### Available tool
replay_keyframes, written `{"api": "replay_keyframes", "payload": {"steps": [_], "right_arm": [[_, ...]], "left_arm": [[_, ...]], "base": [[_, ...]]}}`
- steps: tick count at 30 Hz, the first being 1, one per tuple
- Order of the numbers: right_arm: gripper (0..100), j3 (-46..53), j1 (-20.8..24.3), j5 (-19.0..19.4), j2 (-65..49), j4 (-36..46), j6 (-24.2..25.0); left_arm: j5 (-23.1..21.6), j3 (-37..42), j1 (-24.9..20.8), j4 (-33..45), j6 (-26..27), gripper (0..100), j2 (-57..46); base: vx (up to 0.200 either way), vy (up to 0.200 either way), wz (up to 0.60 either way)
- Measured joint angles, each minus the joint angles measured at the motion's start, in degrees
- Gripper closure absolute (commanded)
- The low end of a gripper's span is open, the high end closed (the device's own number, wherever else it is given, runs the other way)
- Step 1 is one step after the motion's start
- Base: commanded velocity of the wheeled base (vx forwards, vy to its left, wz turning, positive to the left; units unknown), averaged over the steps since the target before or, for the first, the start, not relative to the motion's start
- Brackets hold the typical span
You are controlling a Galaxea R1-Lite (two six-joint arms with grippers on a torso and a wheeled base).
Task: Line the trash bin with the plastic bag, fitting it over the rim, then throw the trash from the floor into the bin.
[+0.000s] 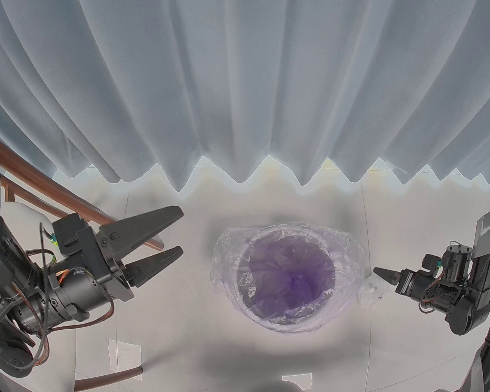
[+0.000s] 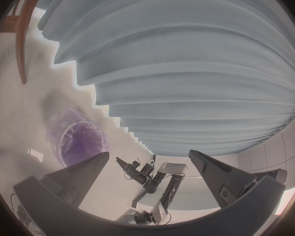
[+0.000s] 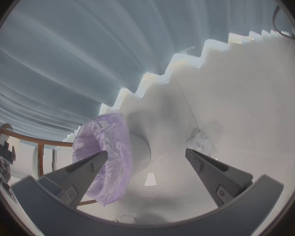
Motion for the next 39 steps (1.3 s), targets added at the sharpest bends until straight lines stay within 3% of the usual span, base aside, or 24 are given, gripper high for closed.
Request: {"api": "replay_keyframes", "payload": {"steps": [11, 14, 18, 22, 27, 33, 39], "right_arm": [[0, -5.1, -1.8, -7.1, 0.2, 0.0, -0.3], [0, -8.3, -1.8, -8.4, 1.4, 0.1, -0.7], [0, -13.6, -1.9, -9.1, 3.7, 0.8, -3.7], [0, -17.9, -2.0, -9.3, 5.8, 3.3, -8.0], [0, -24.2, -2.0, -9.3, 7.7, 13.0, -11.5], [0, -37.0, -2.3, -9.4, 10.1, 31.4, -13.9], [0, -50.7, -3.2, -9.6, 13.4, 40.2, -15.2]], "left_arm": [[1.7, 0.0, -4.0, -0.3, 0.2, 0, 5.7], [2.2, 0.1, -5.0, -0.3, 1.2, 0, 6.8], [3.0, 0.5, -6.0, -0.3, 7.8, 0, 8.2], [3.6, 2.5, -6.4, -0.8, 18.7, 0, 9.1], [4.3, 7.1, -6.1, -4.3, 28.5, 0, 9.5], [7.0, 11.1, -4.7, -9.7, 30.5, 0, 9.5], [8.9, 12.3, -1.9, -11.8, 30.0, 0, 8.0]], "base": [[-0.200, 0.000, 0.00], [0.000, 0.000, 0.00], [0.000, 0.000, 0.00], [0.000, 0.000, 0.00], [0.000, 0.000, 0.00], [0.000, 0.000, 0.00], [0.000, 0.000, 0.00]]}}
